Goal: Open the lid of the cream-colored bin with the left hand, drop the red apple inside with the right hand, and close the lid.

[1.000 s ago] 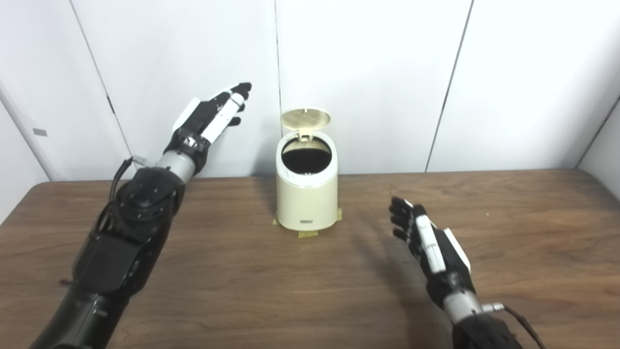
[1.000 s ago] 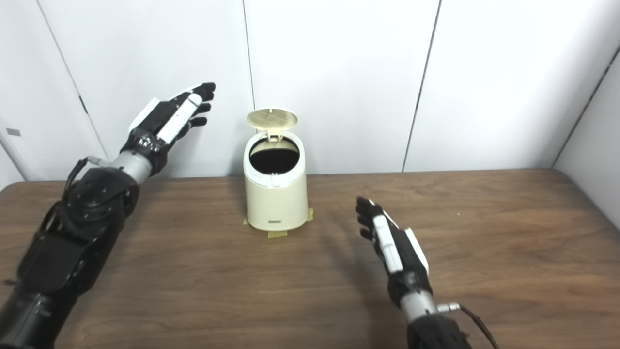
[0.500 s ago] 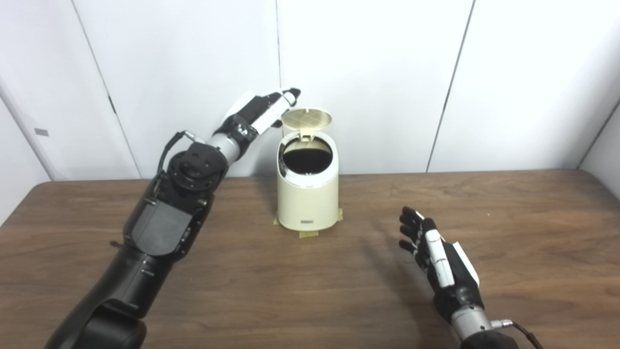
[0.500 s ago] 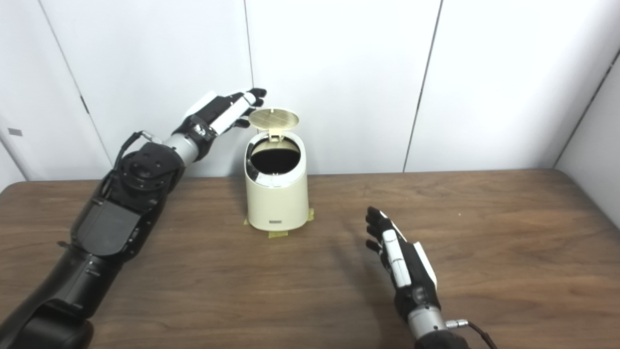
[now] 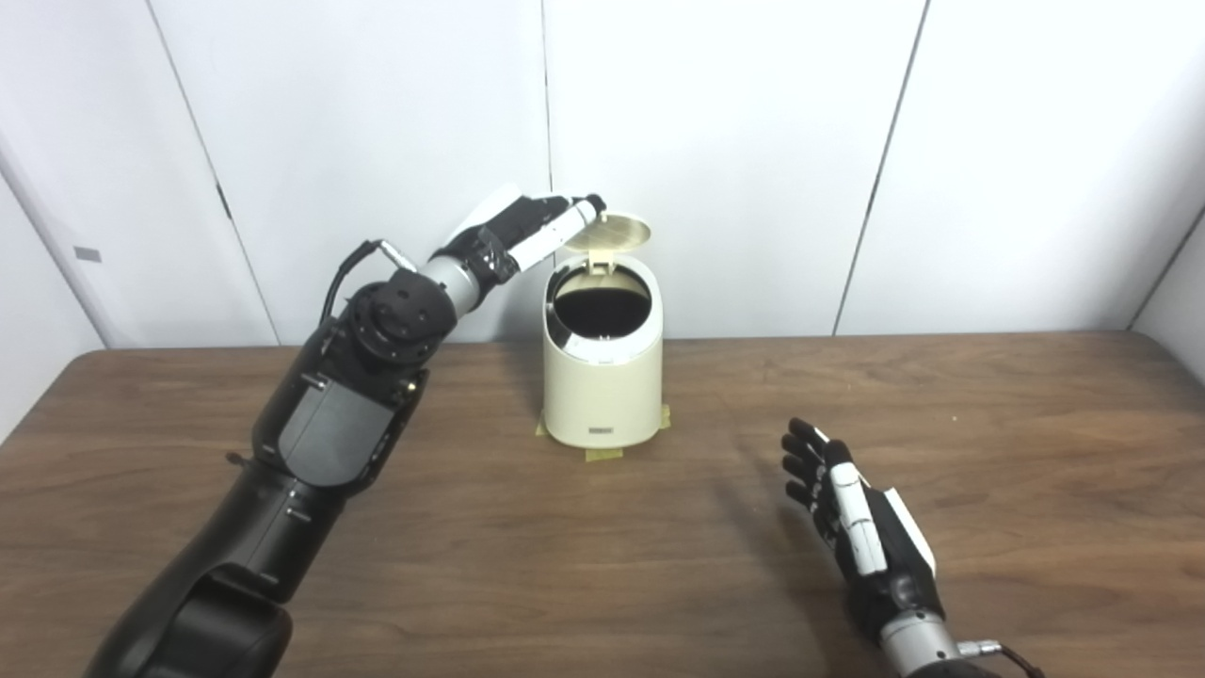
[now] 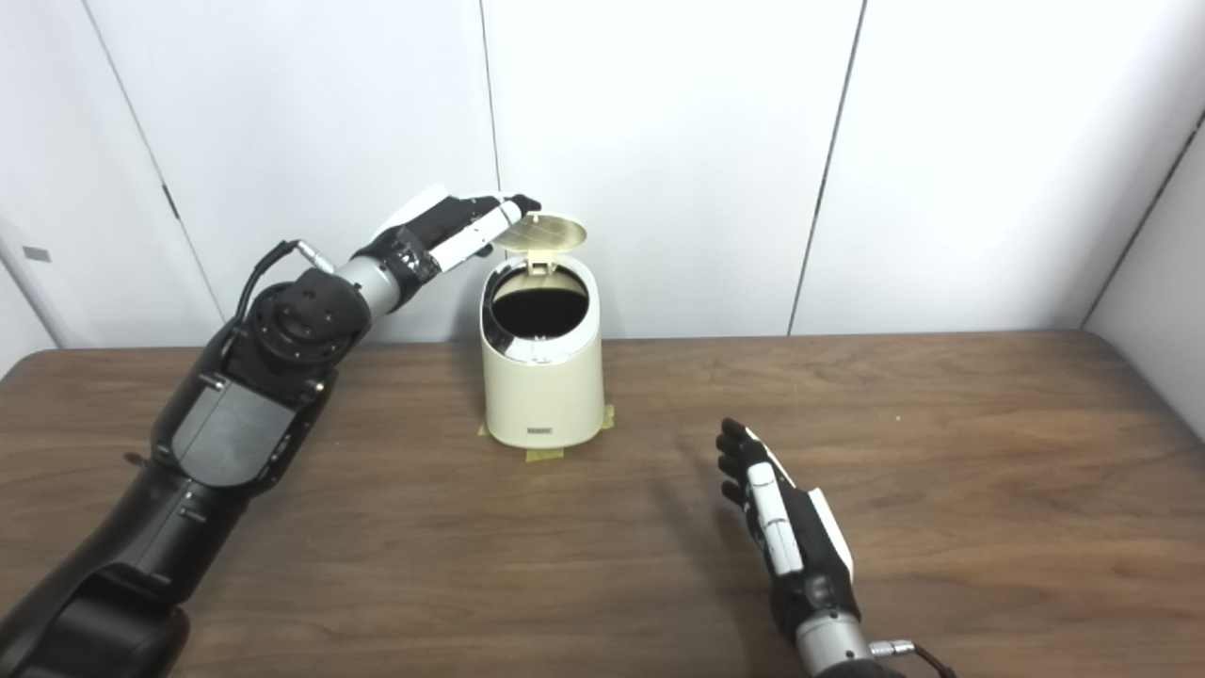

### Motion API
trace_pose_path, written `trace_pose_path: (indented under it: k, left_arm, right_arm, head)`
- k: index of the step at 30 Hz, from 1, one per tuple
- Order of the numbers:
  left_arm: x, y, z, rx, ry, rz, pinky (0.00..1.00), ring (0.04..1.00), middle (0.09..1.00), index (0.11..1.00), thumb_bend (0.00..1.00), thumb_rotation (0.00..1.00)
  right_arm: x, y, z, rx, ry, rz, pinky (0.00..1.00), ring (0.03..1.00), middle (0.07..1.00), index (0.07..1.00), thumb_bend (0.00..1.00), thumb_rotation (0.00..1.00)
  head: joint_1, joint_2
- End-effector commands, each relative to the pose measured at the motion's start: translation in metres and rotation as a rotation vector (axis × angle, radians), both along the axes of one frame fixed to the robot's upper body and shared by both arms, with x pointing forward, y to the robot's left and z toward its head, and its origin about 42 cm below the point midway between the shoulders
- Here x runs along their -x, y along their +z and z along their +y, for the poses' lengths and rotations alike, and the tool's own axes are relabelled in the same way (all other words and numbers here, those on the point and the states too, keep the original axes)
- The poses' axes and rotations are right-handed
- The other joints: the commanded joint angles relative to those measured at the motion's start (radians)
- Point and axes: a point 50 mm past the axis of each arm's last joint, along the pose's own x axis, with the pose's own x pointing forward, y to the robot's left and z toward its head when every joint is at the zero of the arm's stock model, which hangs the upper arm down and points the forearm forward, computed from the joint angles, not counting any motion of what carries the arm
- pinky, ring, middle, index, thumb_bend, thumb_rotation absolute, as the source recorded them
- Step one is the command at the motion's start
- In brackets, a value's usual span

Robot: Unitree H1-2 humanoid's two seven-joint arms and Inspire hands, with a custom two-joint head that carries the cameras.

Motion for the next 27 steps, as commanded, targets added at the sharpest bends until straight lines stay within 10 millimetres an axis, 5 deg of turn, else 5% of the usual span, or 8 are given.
trace_pose_path:
  k: [1, 12, 19, 27]
  left_arm:
    - [0.0, 0.042, -0.006, -0.065, -0.029, -0.151, 0.95, 0.939, 0.88, 0.877, 0.32, 1.0]
    - [0.013, 0.04, 0.003, -0.297, -0.037, -0.234, 0.8, 0.85, 0.856, 0.842, 0.42, 1.0]
    - [0.023, 0.037, 0.011, -0.462, -0.031, -0.274, 0.83, 0.872, 0.877, 0.864, 0.39, 0.99]
    - [0.03, 0.023, 0.016, -0.772, -0.092, -0.377, 0.94, 0.88, 0.857, 0.842, 0.48, 1.0]
  right_arm:
    - [-0.007, 0.017, 0.002, -0.011, 0.005, -0.086, 0.89, 0.914, 0.907, 0.905, 0.49, 1.0]
    - [-0.01, 0.014, 0.0, -0.024, 0.007, -0.066, 0.83, 0.889, 0.895, 0.891, 0.5, 1.0]
    - [-0.011, 0.014, -0.003, 0.001, 0.007, -0.057, 0.83, 0.879, 0.879, 0.893, 0.49, 1.0]
    - [-0.011, 0.013, -0.006, 0.034, -0.003, -0.045, 0.82, 0.875, 0.862, 0.895, 0.47, 1.0]
  head:
    - [0.001, 0.001]
    - [0.002, 0.012]
    - [0.005, 0.019]
    - [0.006, 0.026]
